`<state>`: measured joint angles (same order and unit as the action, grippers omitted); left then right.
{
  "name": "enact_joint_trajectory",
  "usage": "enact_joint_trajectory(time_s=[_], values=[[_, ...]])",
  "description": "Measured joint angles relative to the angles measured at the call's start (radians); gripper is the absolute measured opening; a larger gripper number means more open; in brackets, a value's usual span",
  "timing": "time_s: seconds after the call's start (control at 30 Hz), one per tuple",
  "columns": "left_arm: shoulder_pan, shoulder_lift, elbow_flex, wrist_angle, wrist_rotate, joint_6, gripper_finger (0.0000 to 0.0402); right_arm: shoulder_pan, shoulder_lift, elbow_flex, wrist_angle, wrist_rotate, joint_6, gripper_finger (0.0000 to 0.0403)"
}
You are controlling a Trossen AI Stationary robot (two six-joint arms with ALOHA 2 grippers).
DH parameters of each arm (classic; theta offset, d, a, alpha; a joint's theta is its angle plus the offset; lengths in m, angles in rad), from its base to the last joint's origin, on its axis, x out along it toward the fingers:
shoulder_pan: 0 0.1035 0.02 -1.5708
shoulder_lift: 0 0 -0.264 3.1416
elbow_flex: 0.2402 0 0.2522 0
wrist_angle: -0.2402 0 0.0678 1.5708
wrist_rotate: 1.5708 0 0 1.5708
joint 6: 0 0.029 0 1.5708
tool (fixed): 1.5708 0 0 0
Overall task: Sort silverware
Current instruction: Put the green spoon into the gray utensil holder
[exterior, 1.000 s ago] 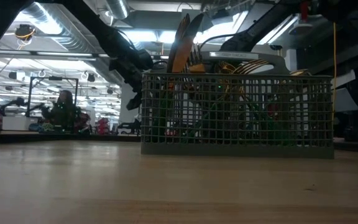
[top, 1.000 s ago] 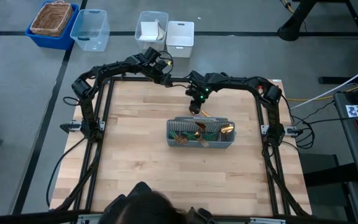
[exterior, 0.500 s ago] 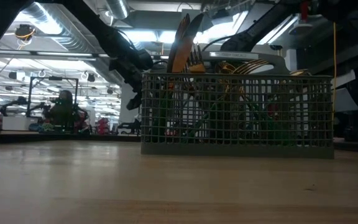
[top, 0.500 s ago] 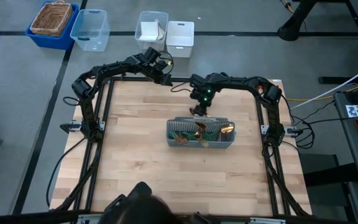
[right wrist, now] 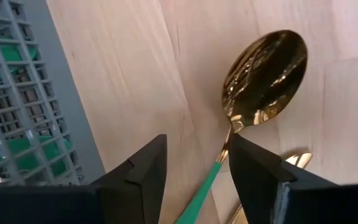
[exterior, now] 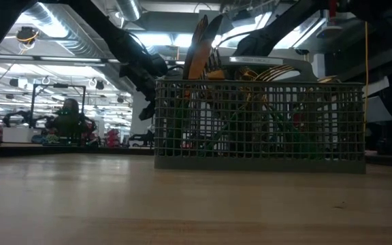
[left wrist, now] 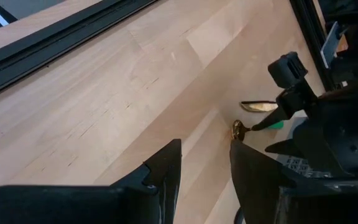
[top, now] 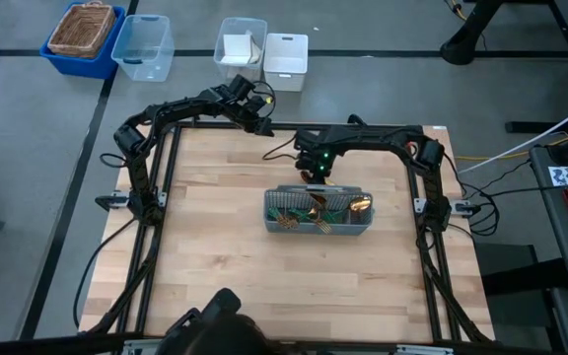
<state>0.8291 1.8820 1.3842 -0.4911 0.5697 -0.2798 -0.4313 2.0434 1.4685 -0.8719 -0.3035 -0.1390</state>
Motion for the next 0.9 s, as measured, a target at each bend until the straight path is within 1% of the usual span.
enact_joint_trajectory(time_s=[0.33, 0.4, 0.6, 0.9], values=[[0.000, 0.000, 0.000, 0.000, 0.000, 0.000, 0.0127, 0.000, 0.000, 0.000, -0.028, 0.000, 0.032, 0.0168], [0.000, 0.000, 0.000, 0.000, 0.000, 0.000, 0.0127, -0.001, 0.000, 0.000, -0.043, 0.014, 0.032, 0.0168], [0.000, 0.000, 0.000, 0.000, 0.000, 0.000, 0.0127, -0.001, 0.000, 0.000, -0.055, 0.110, 0.033, 0.0168], [0.000, 0.000, 0.000, 0.000, 0.000, 0.000, 0.0127, -0.001, 0.000, 0.000, -0.019, 0.112, 0.033, 0.0168]])
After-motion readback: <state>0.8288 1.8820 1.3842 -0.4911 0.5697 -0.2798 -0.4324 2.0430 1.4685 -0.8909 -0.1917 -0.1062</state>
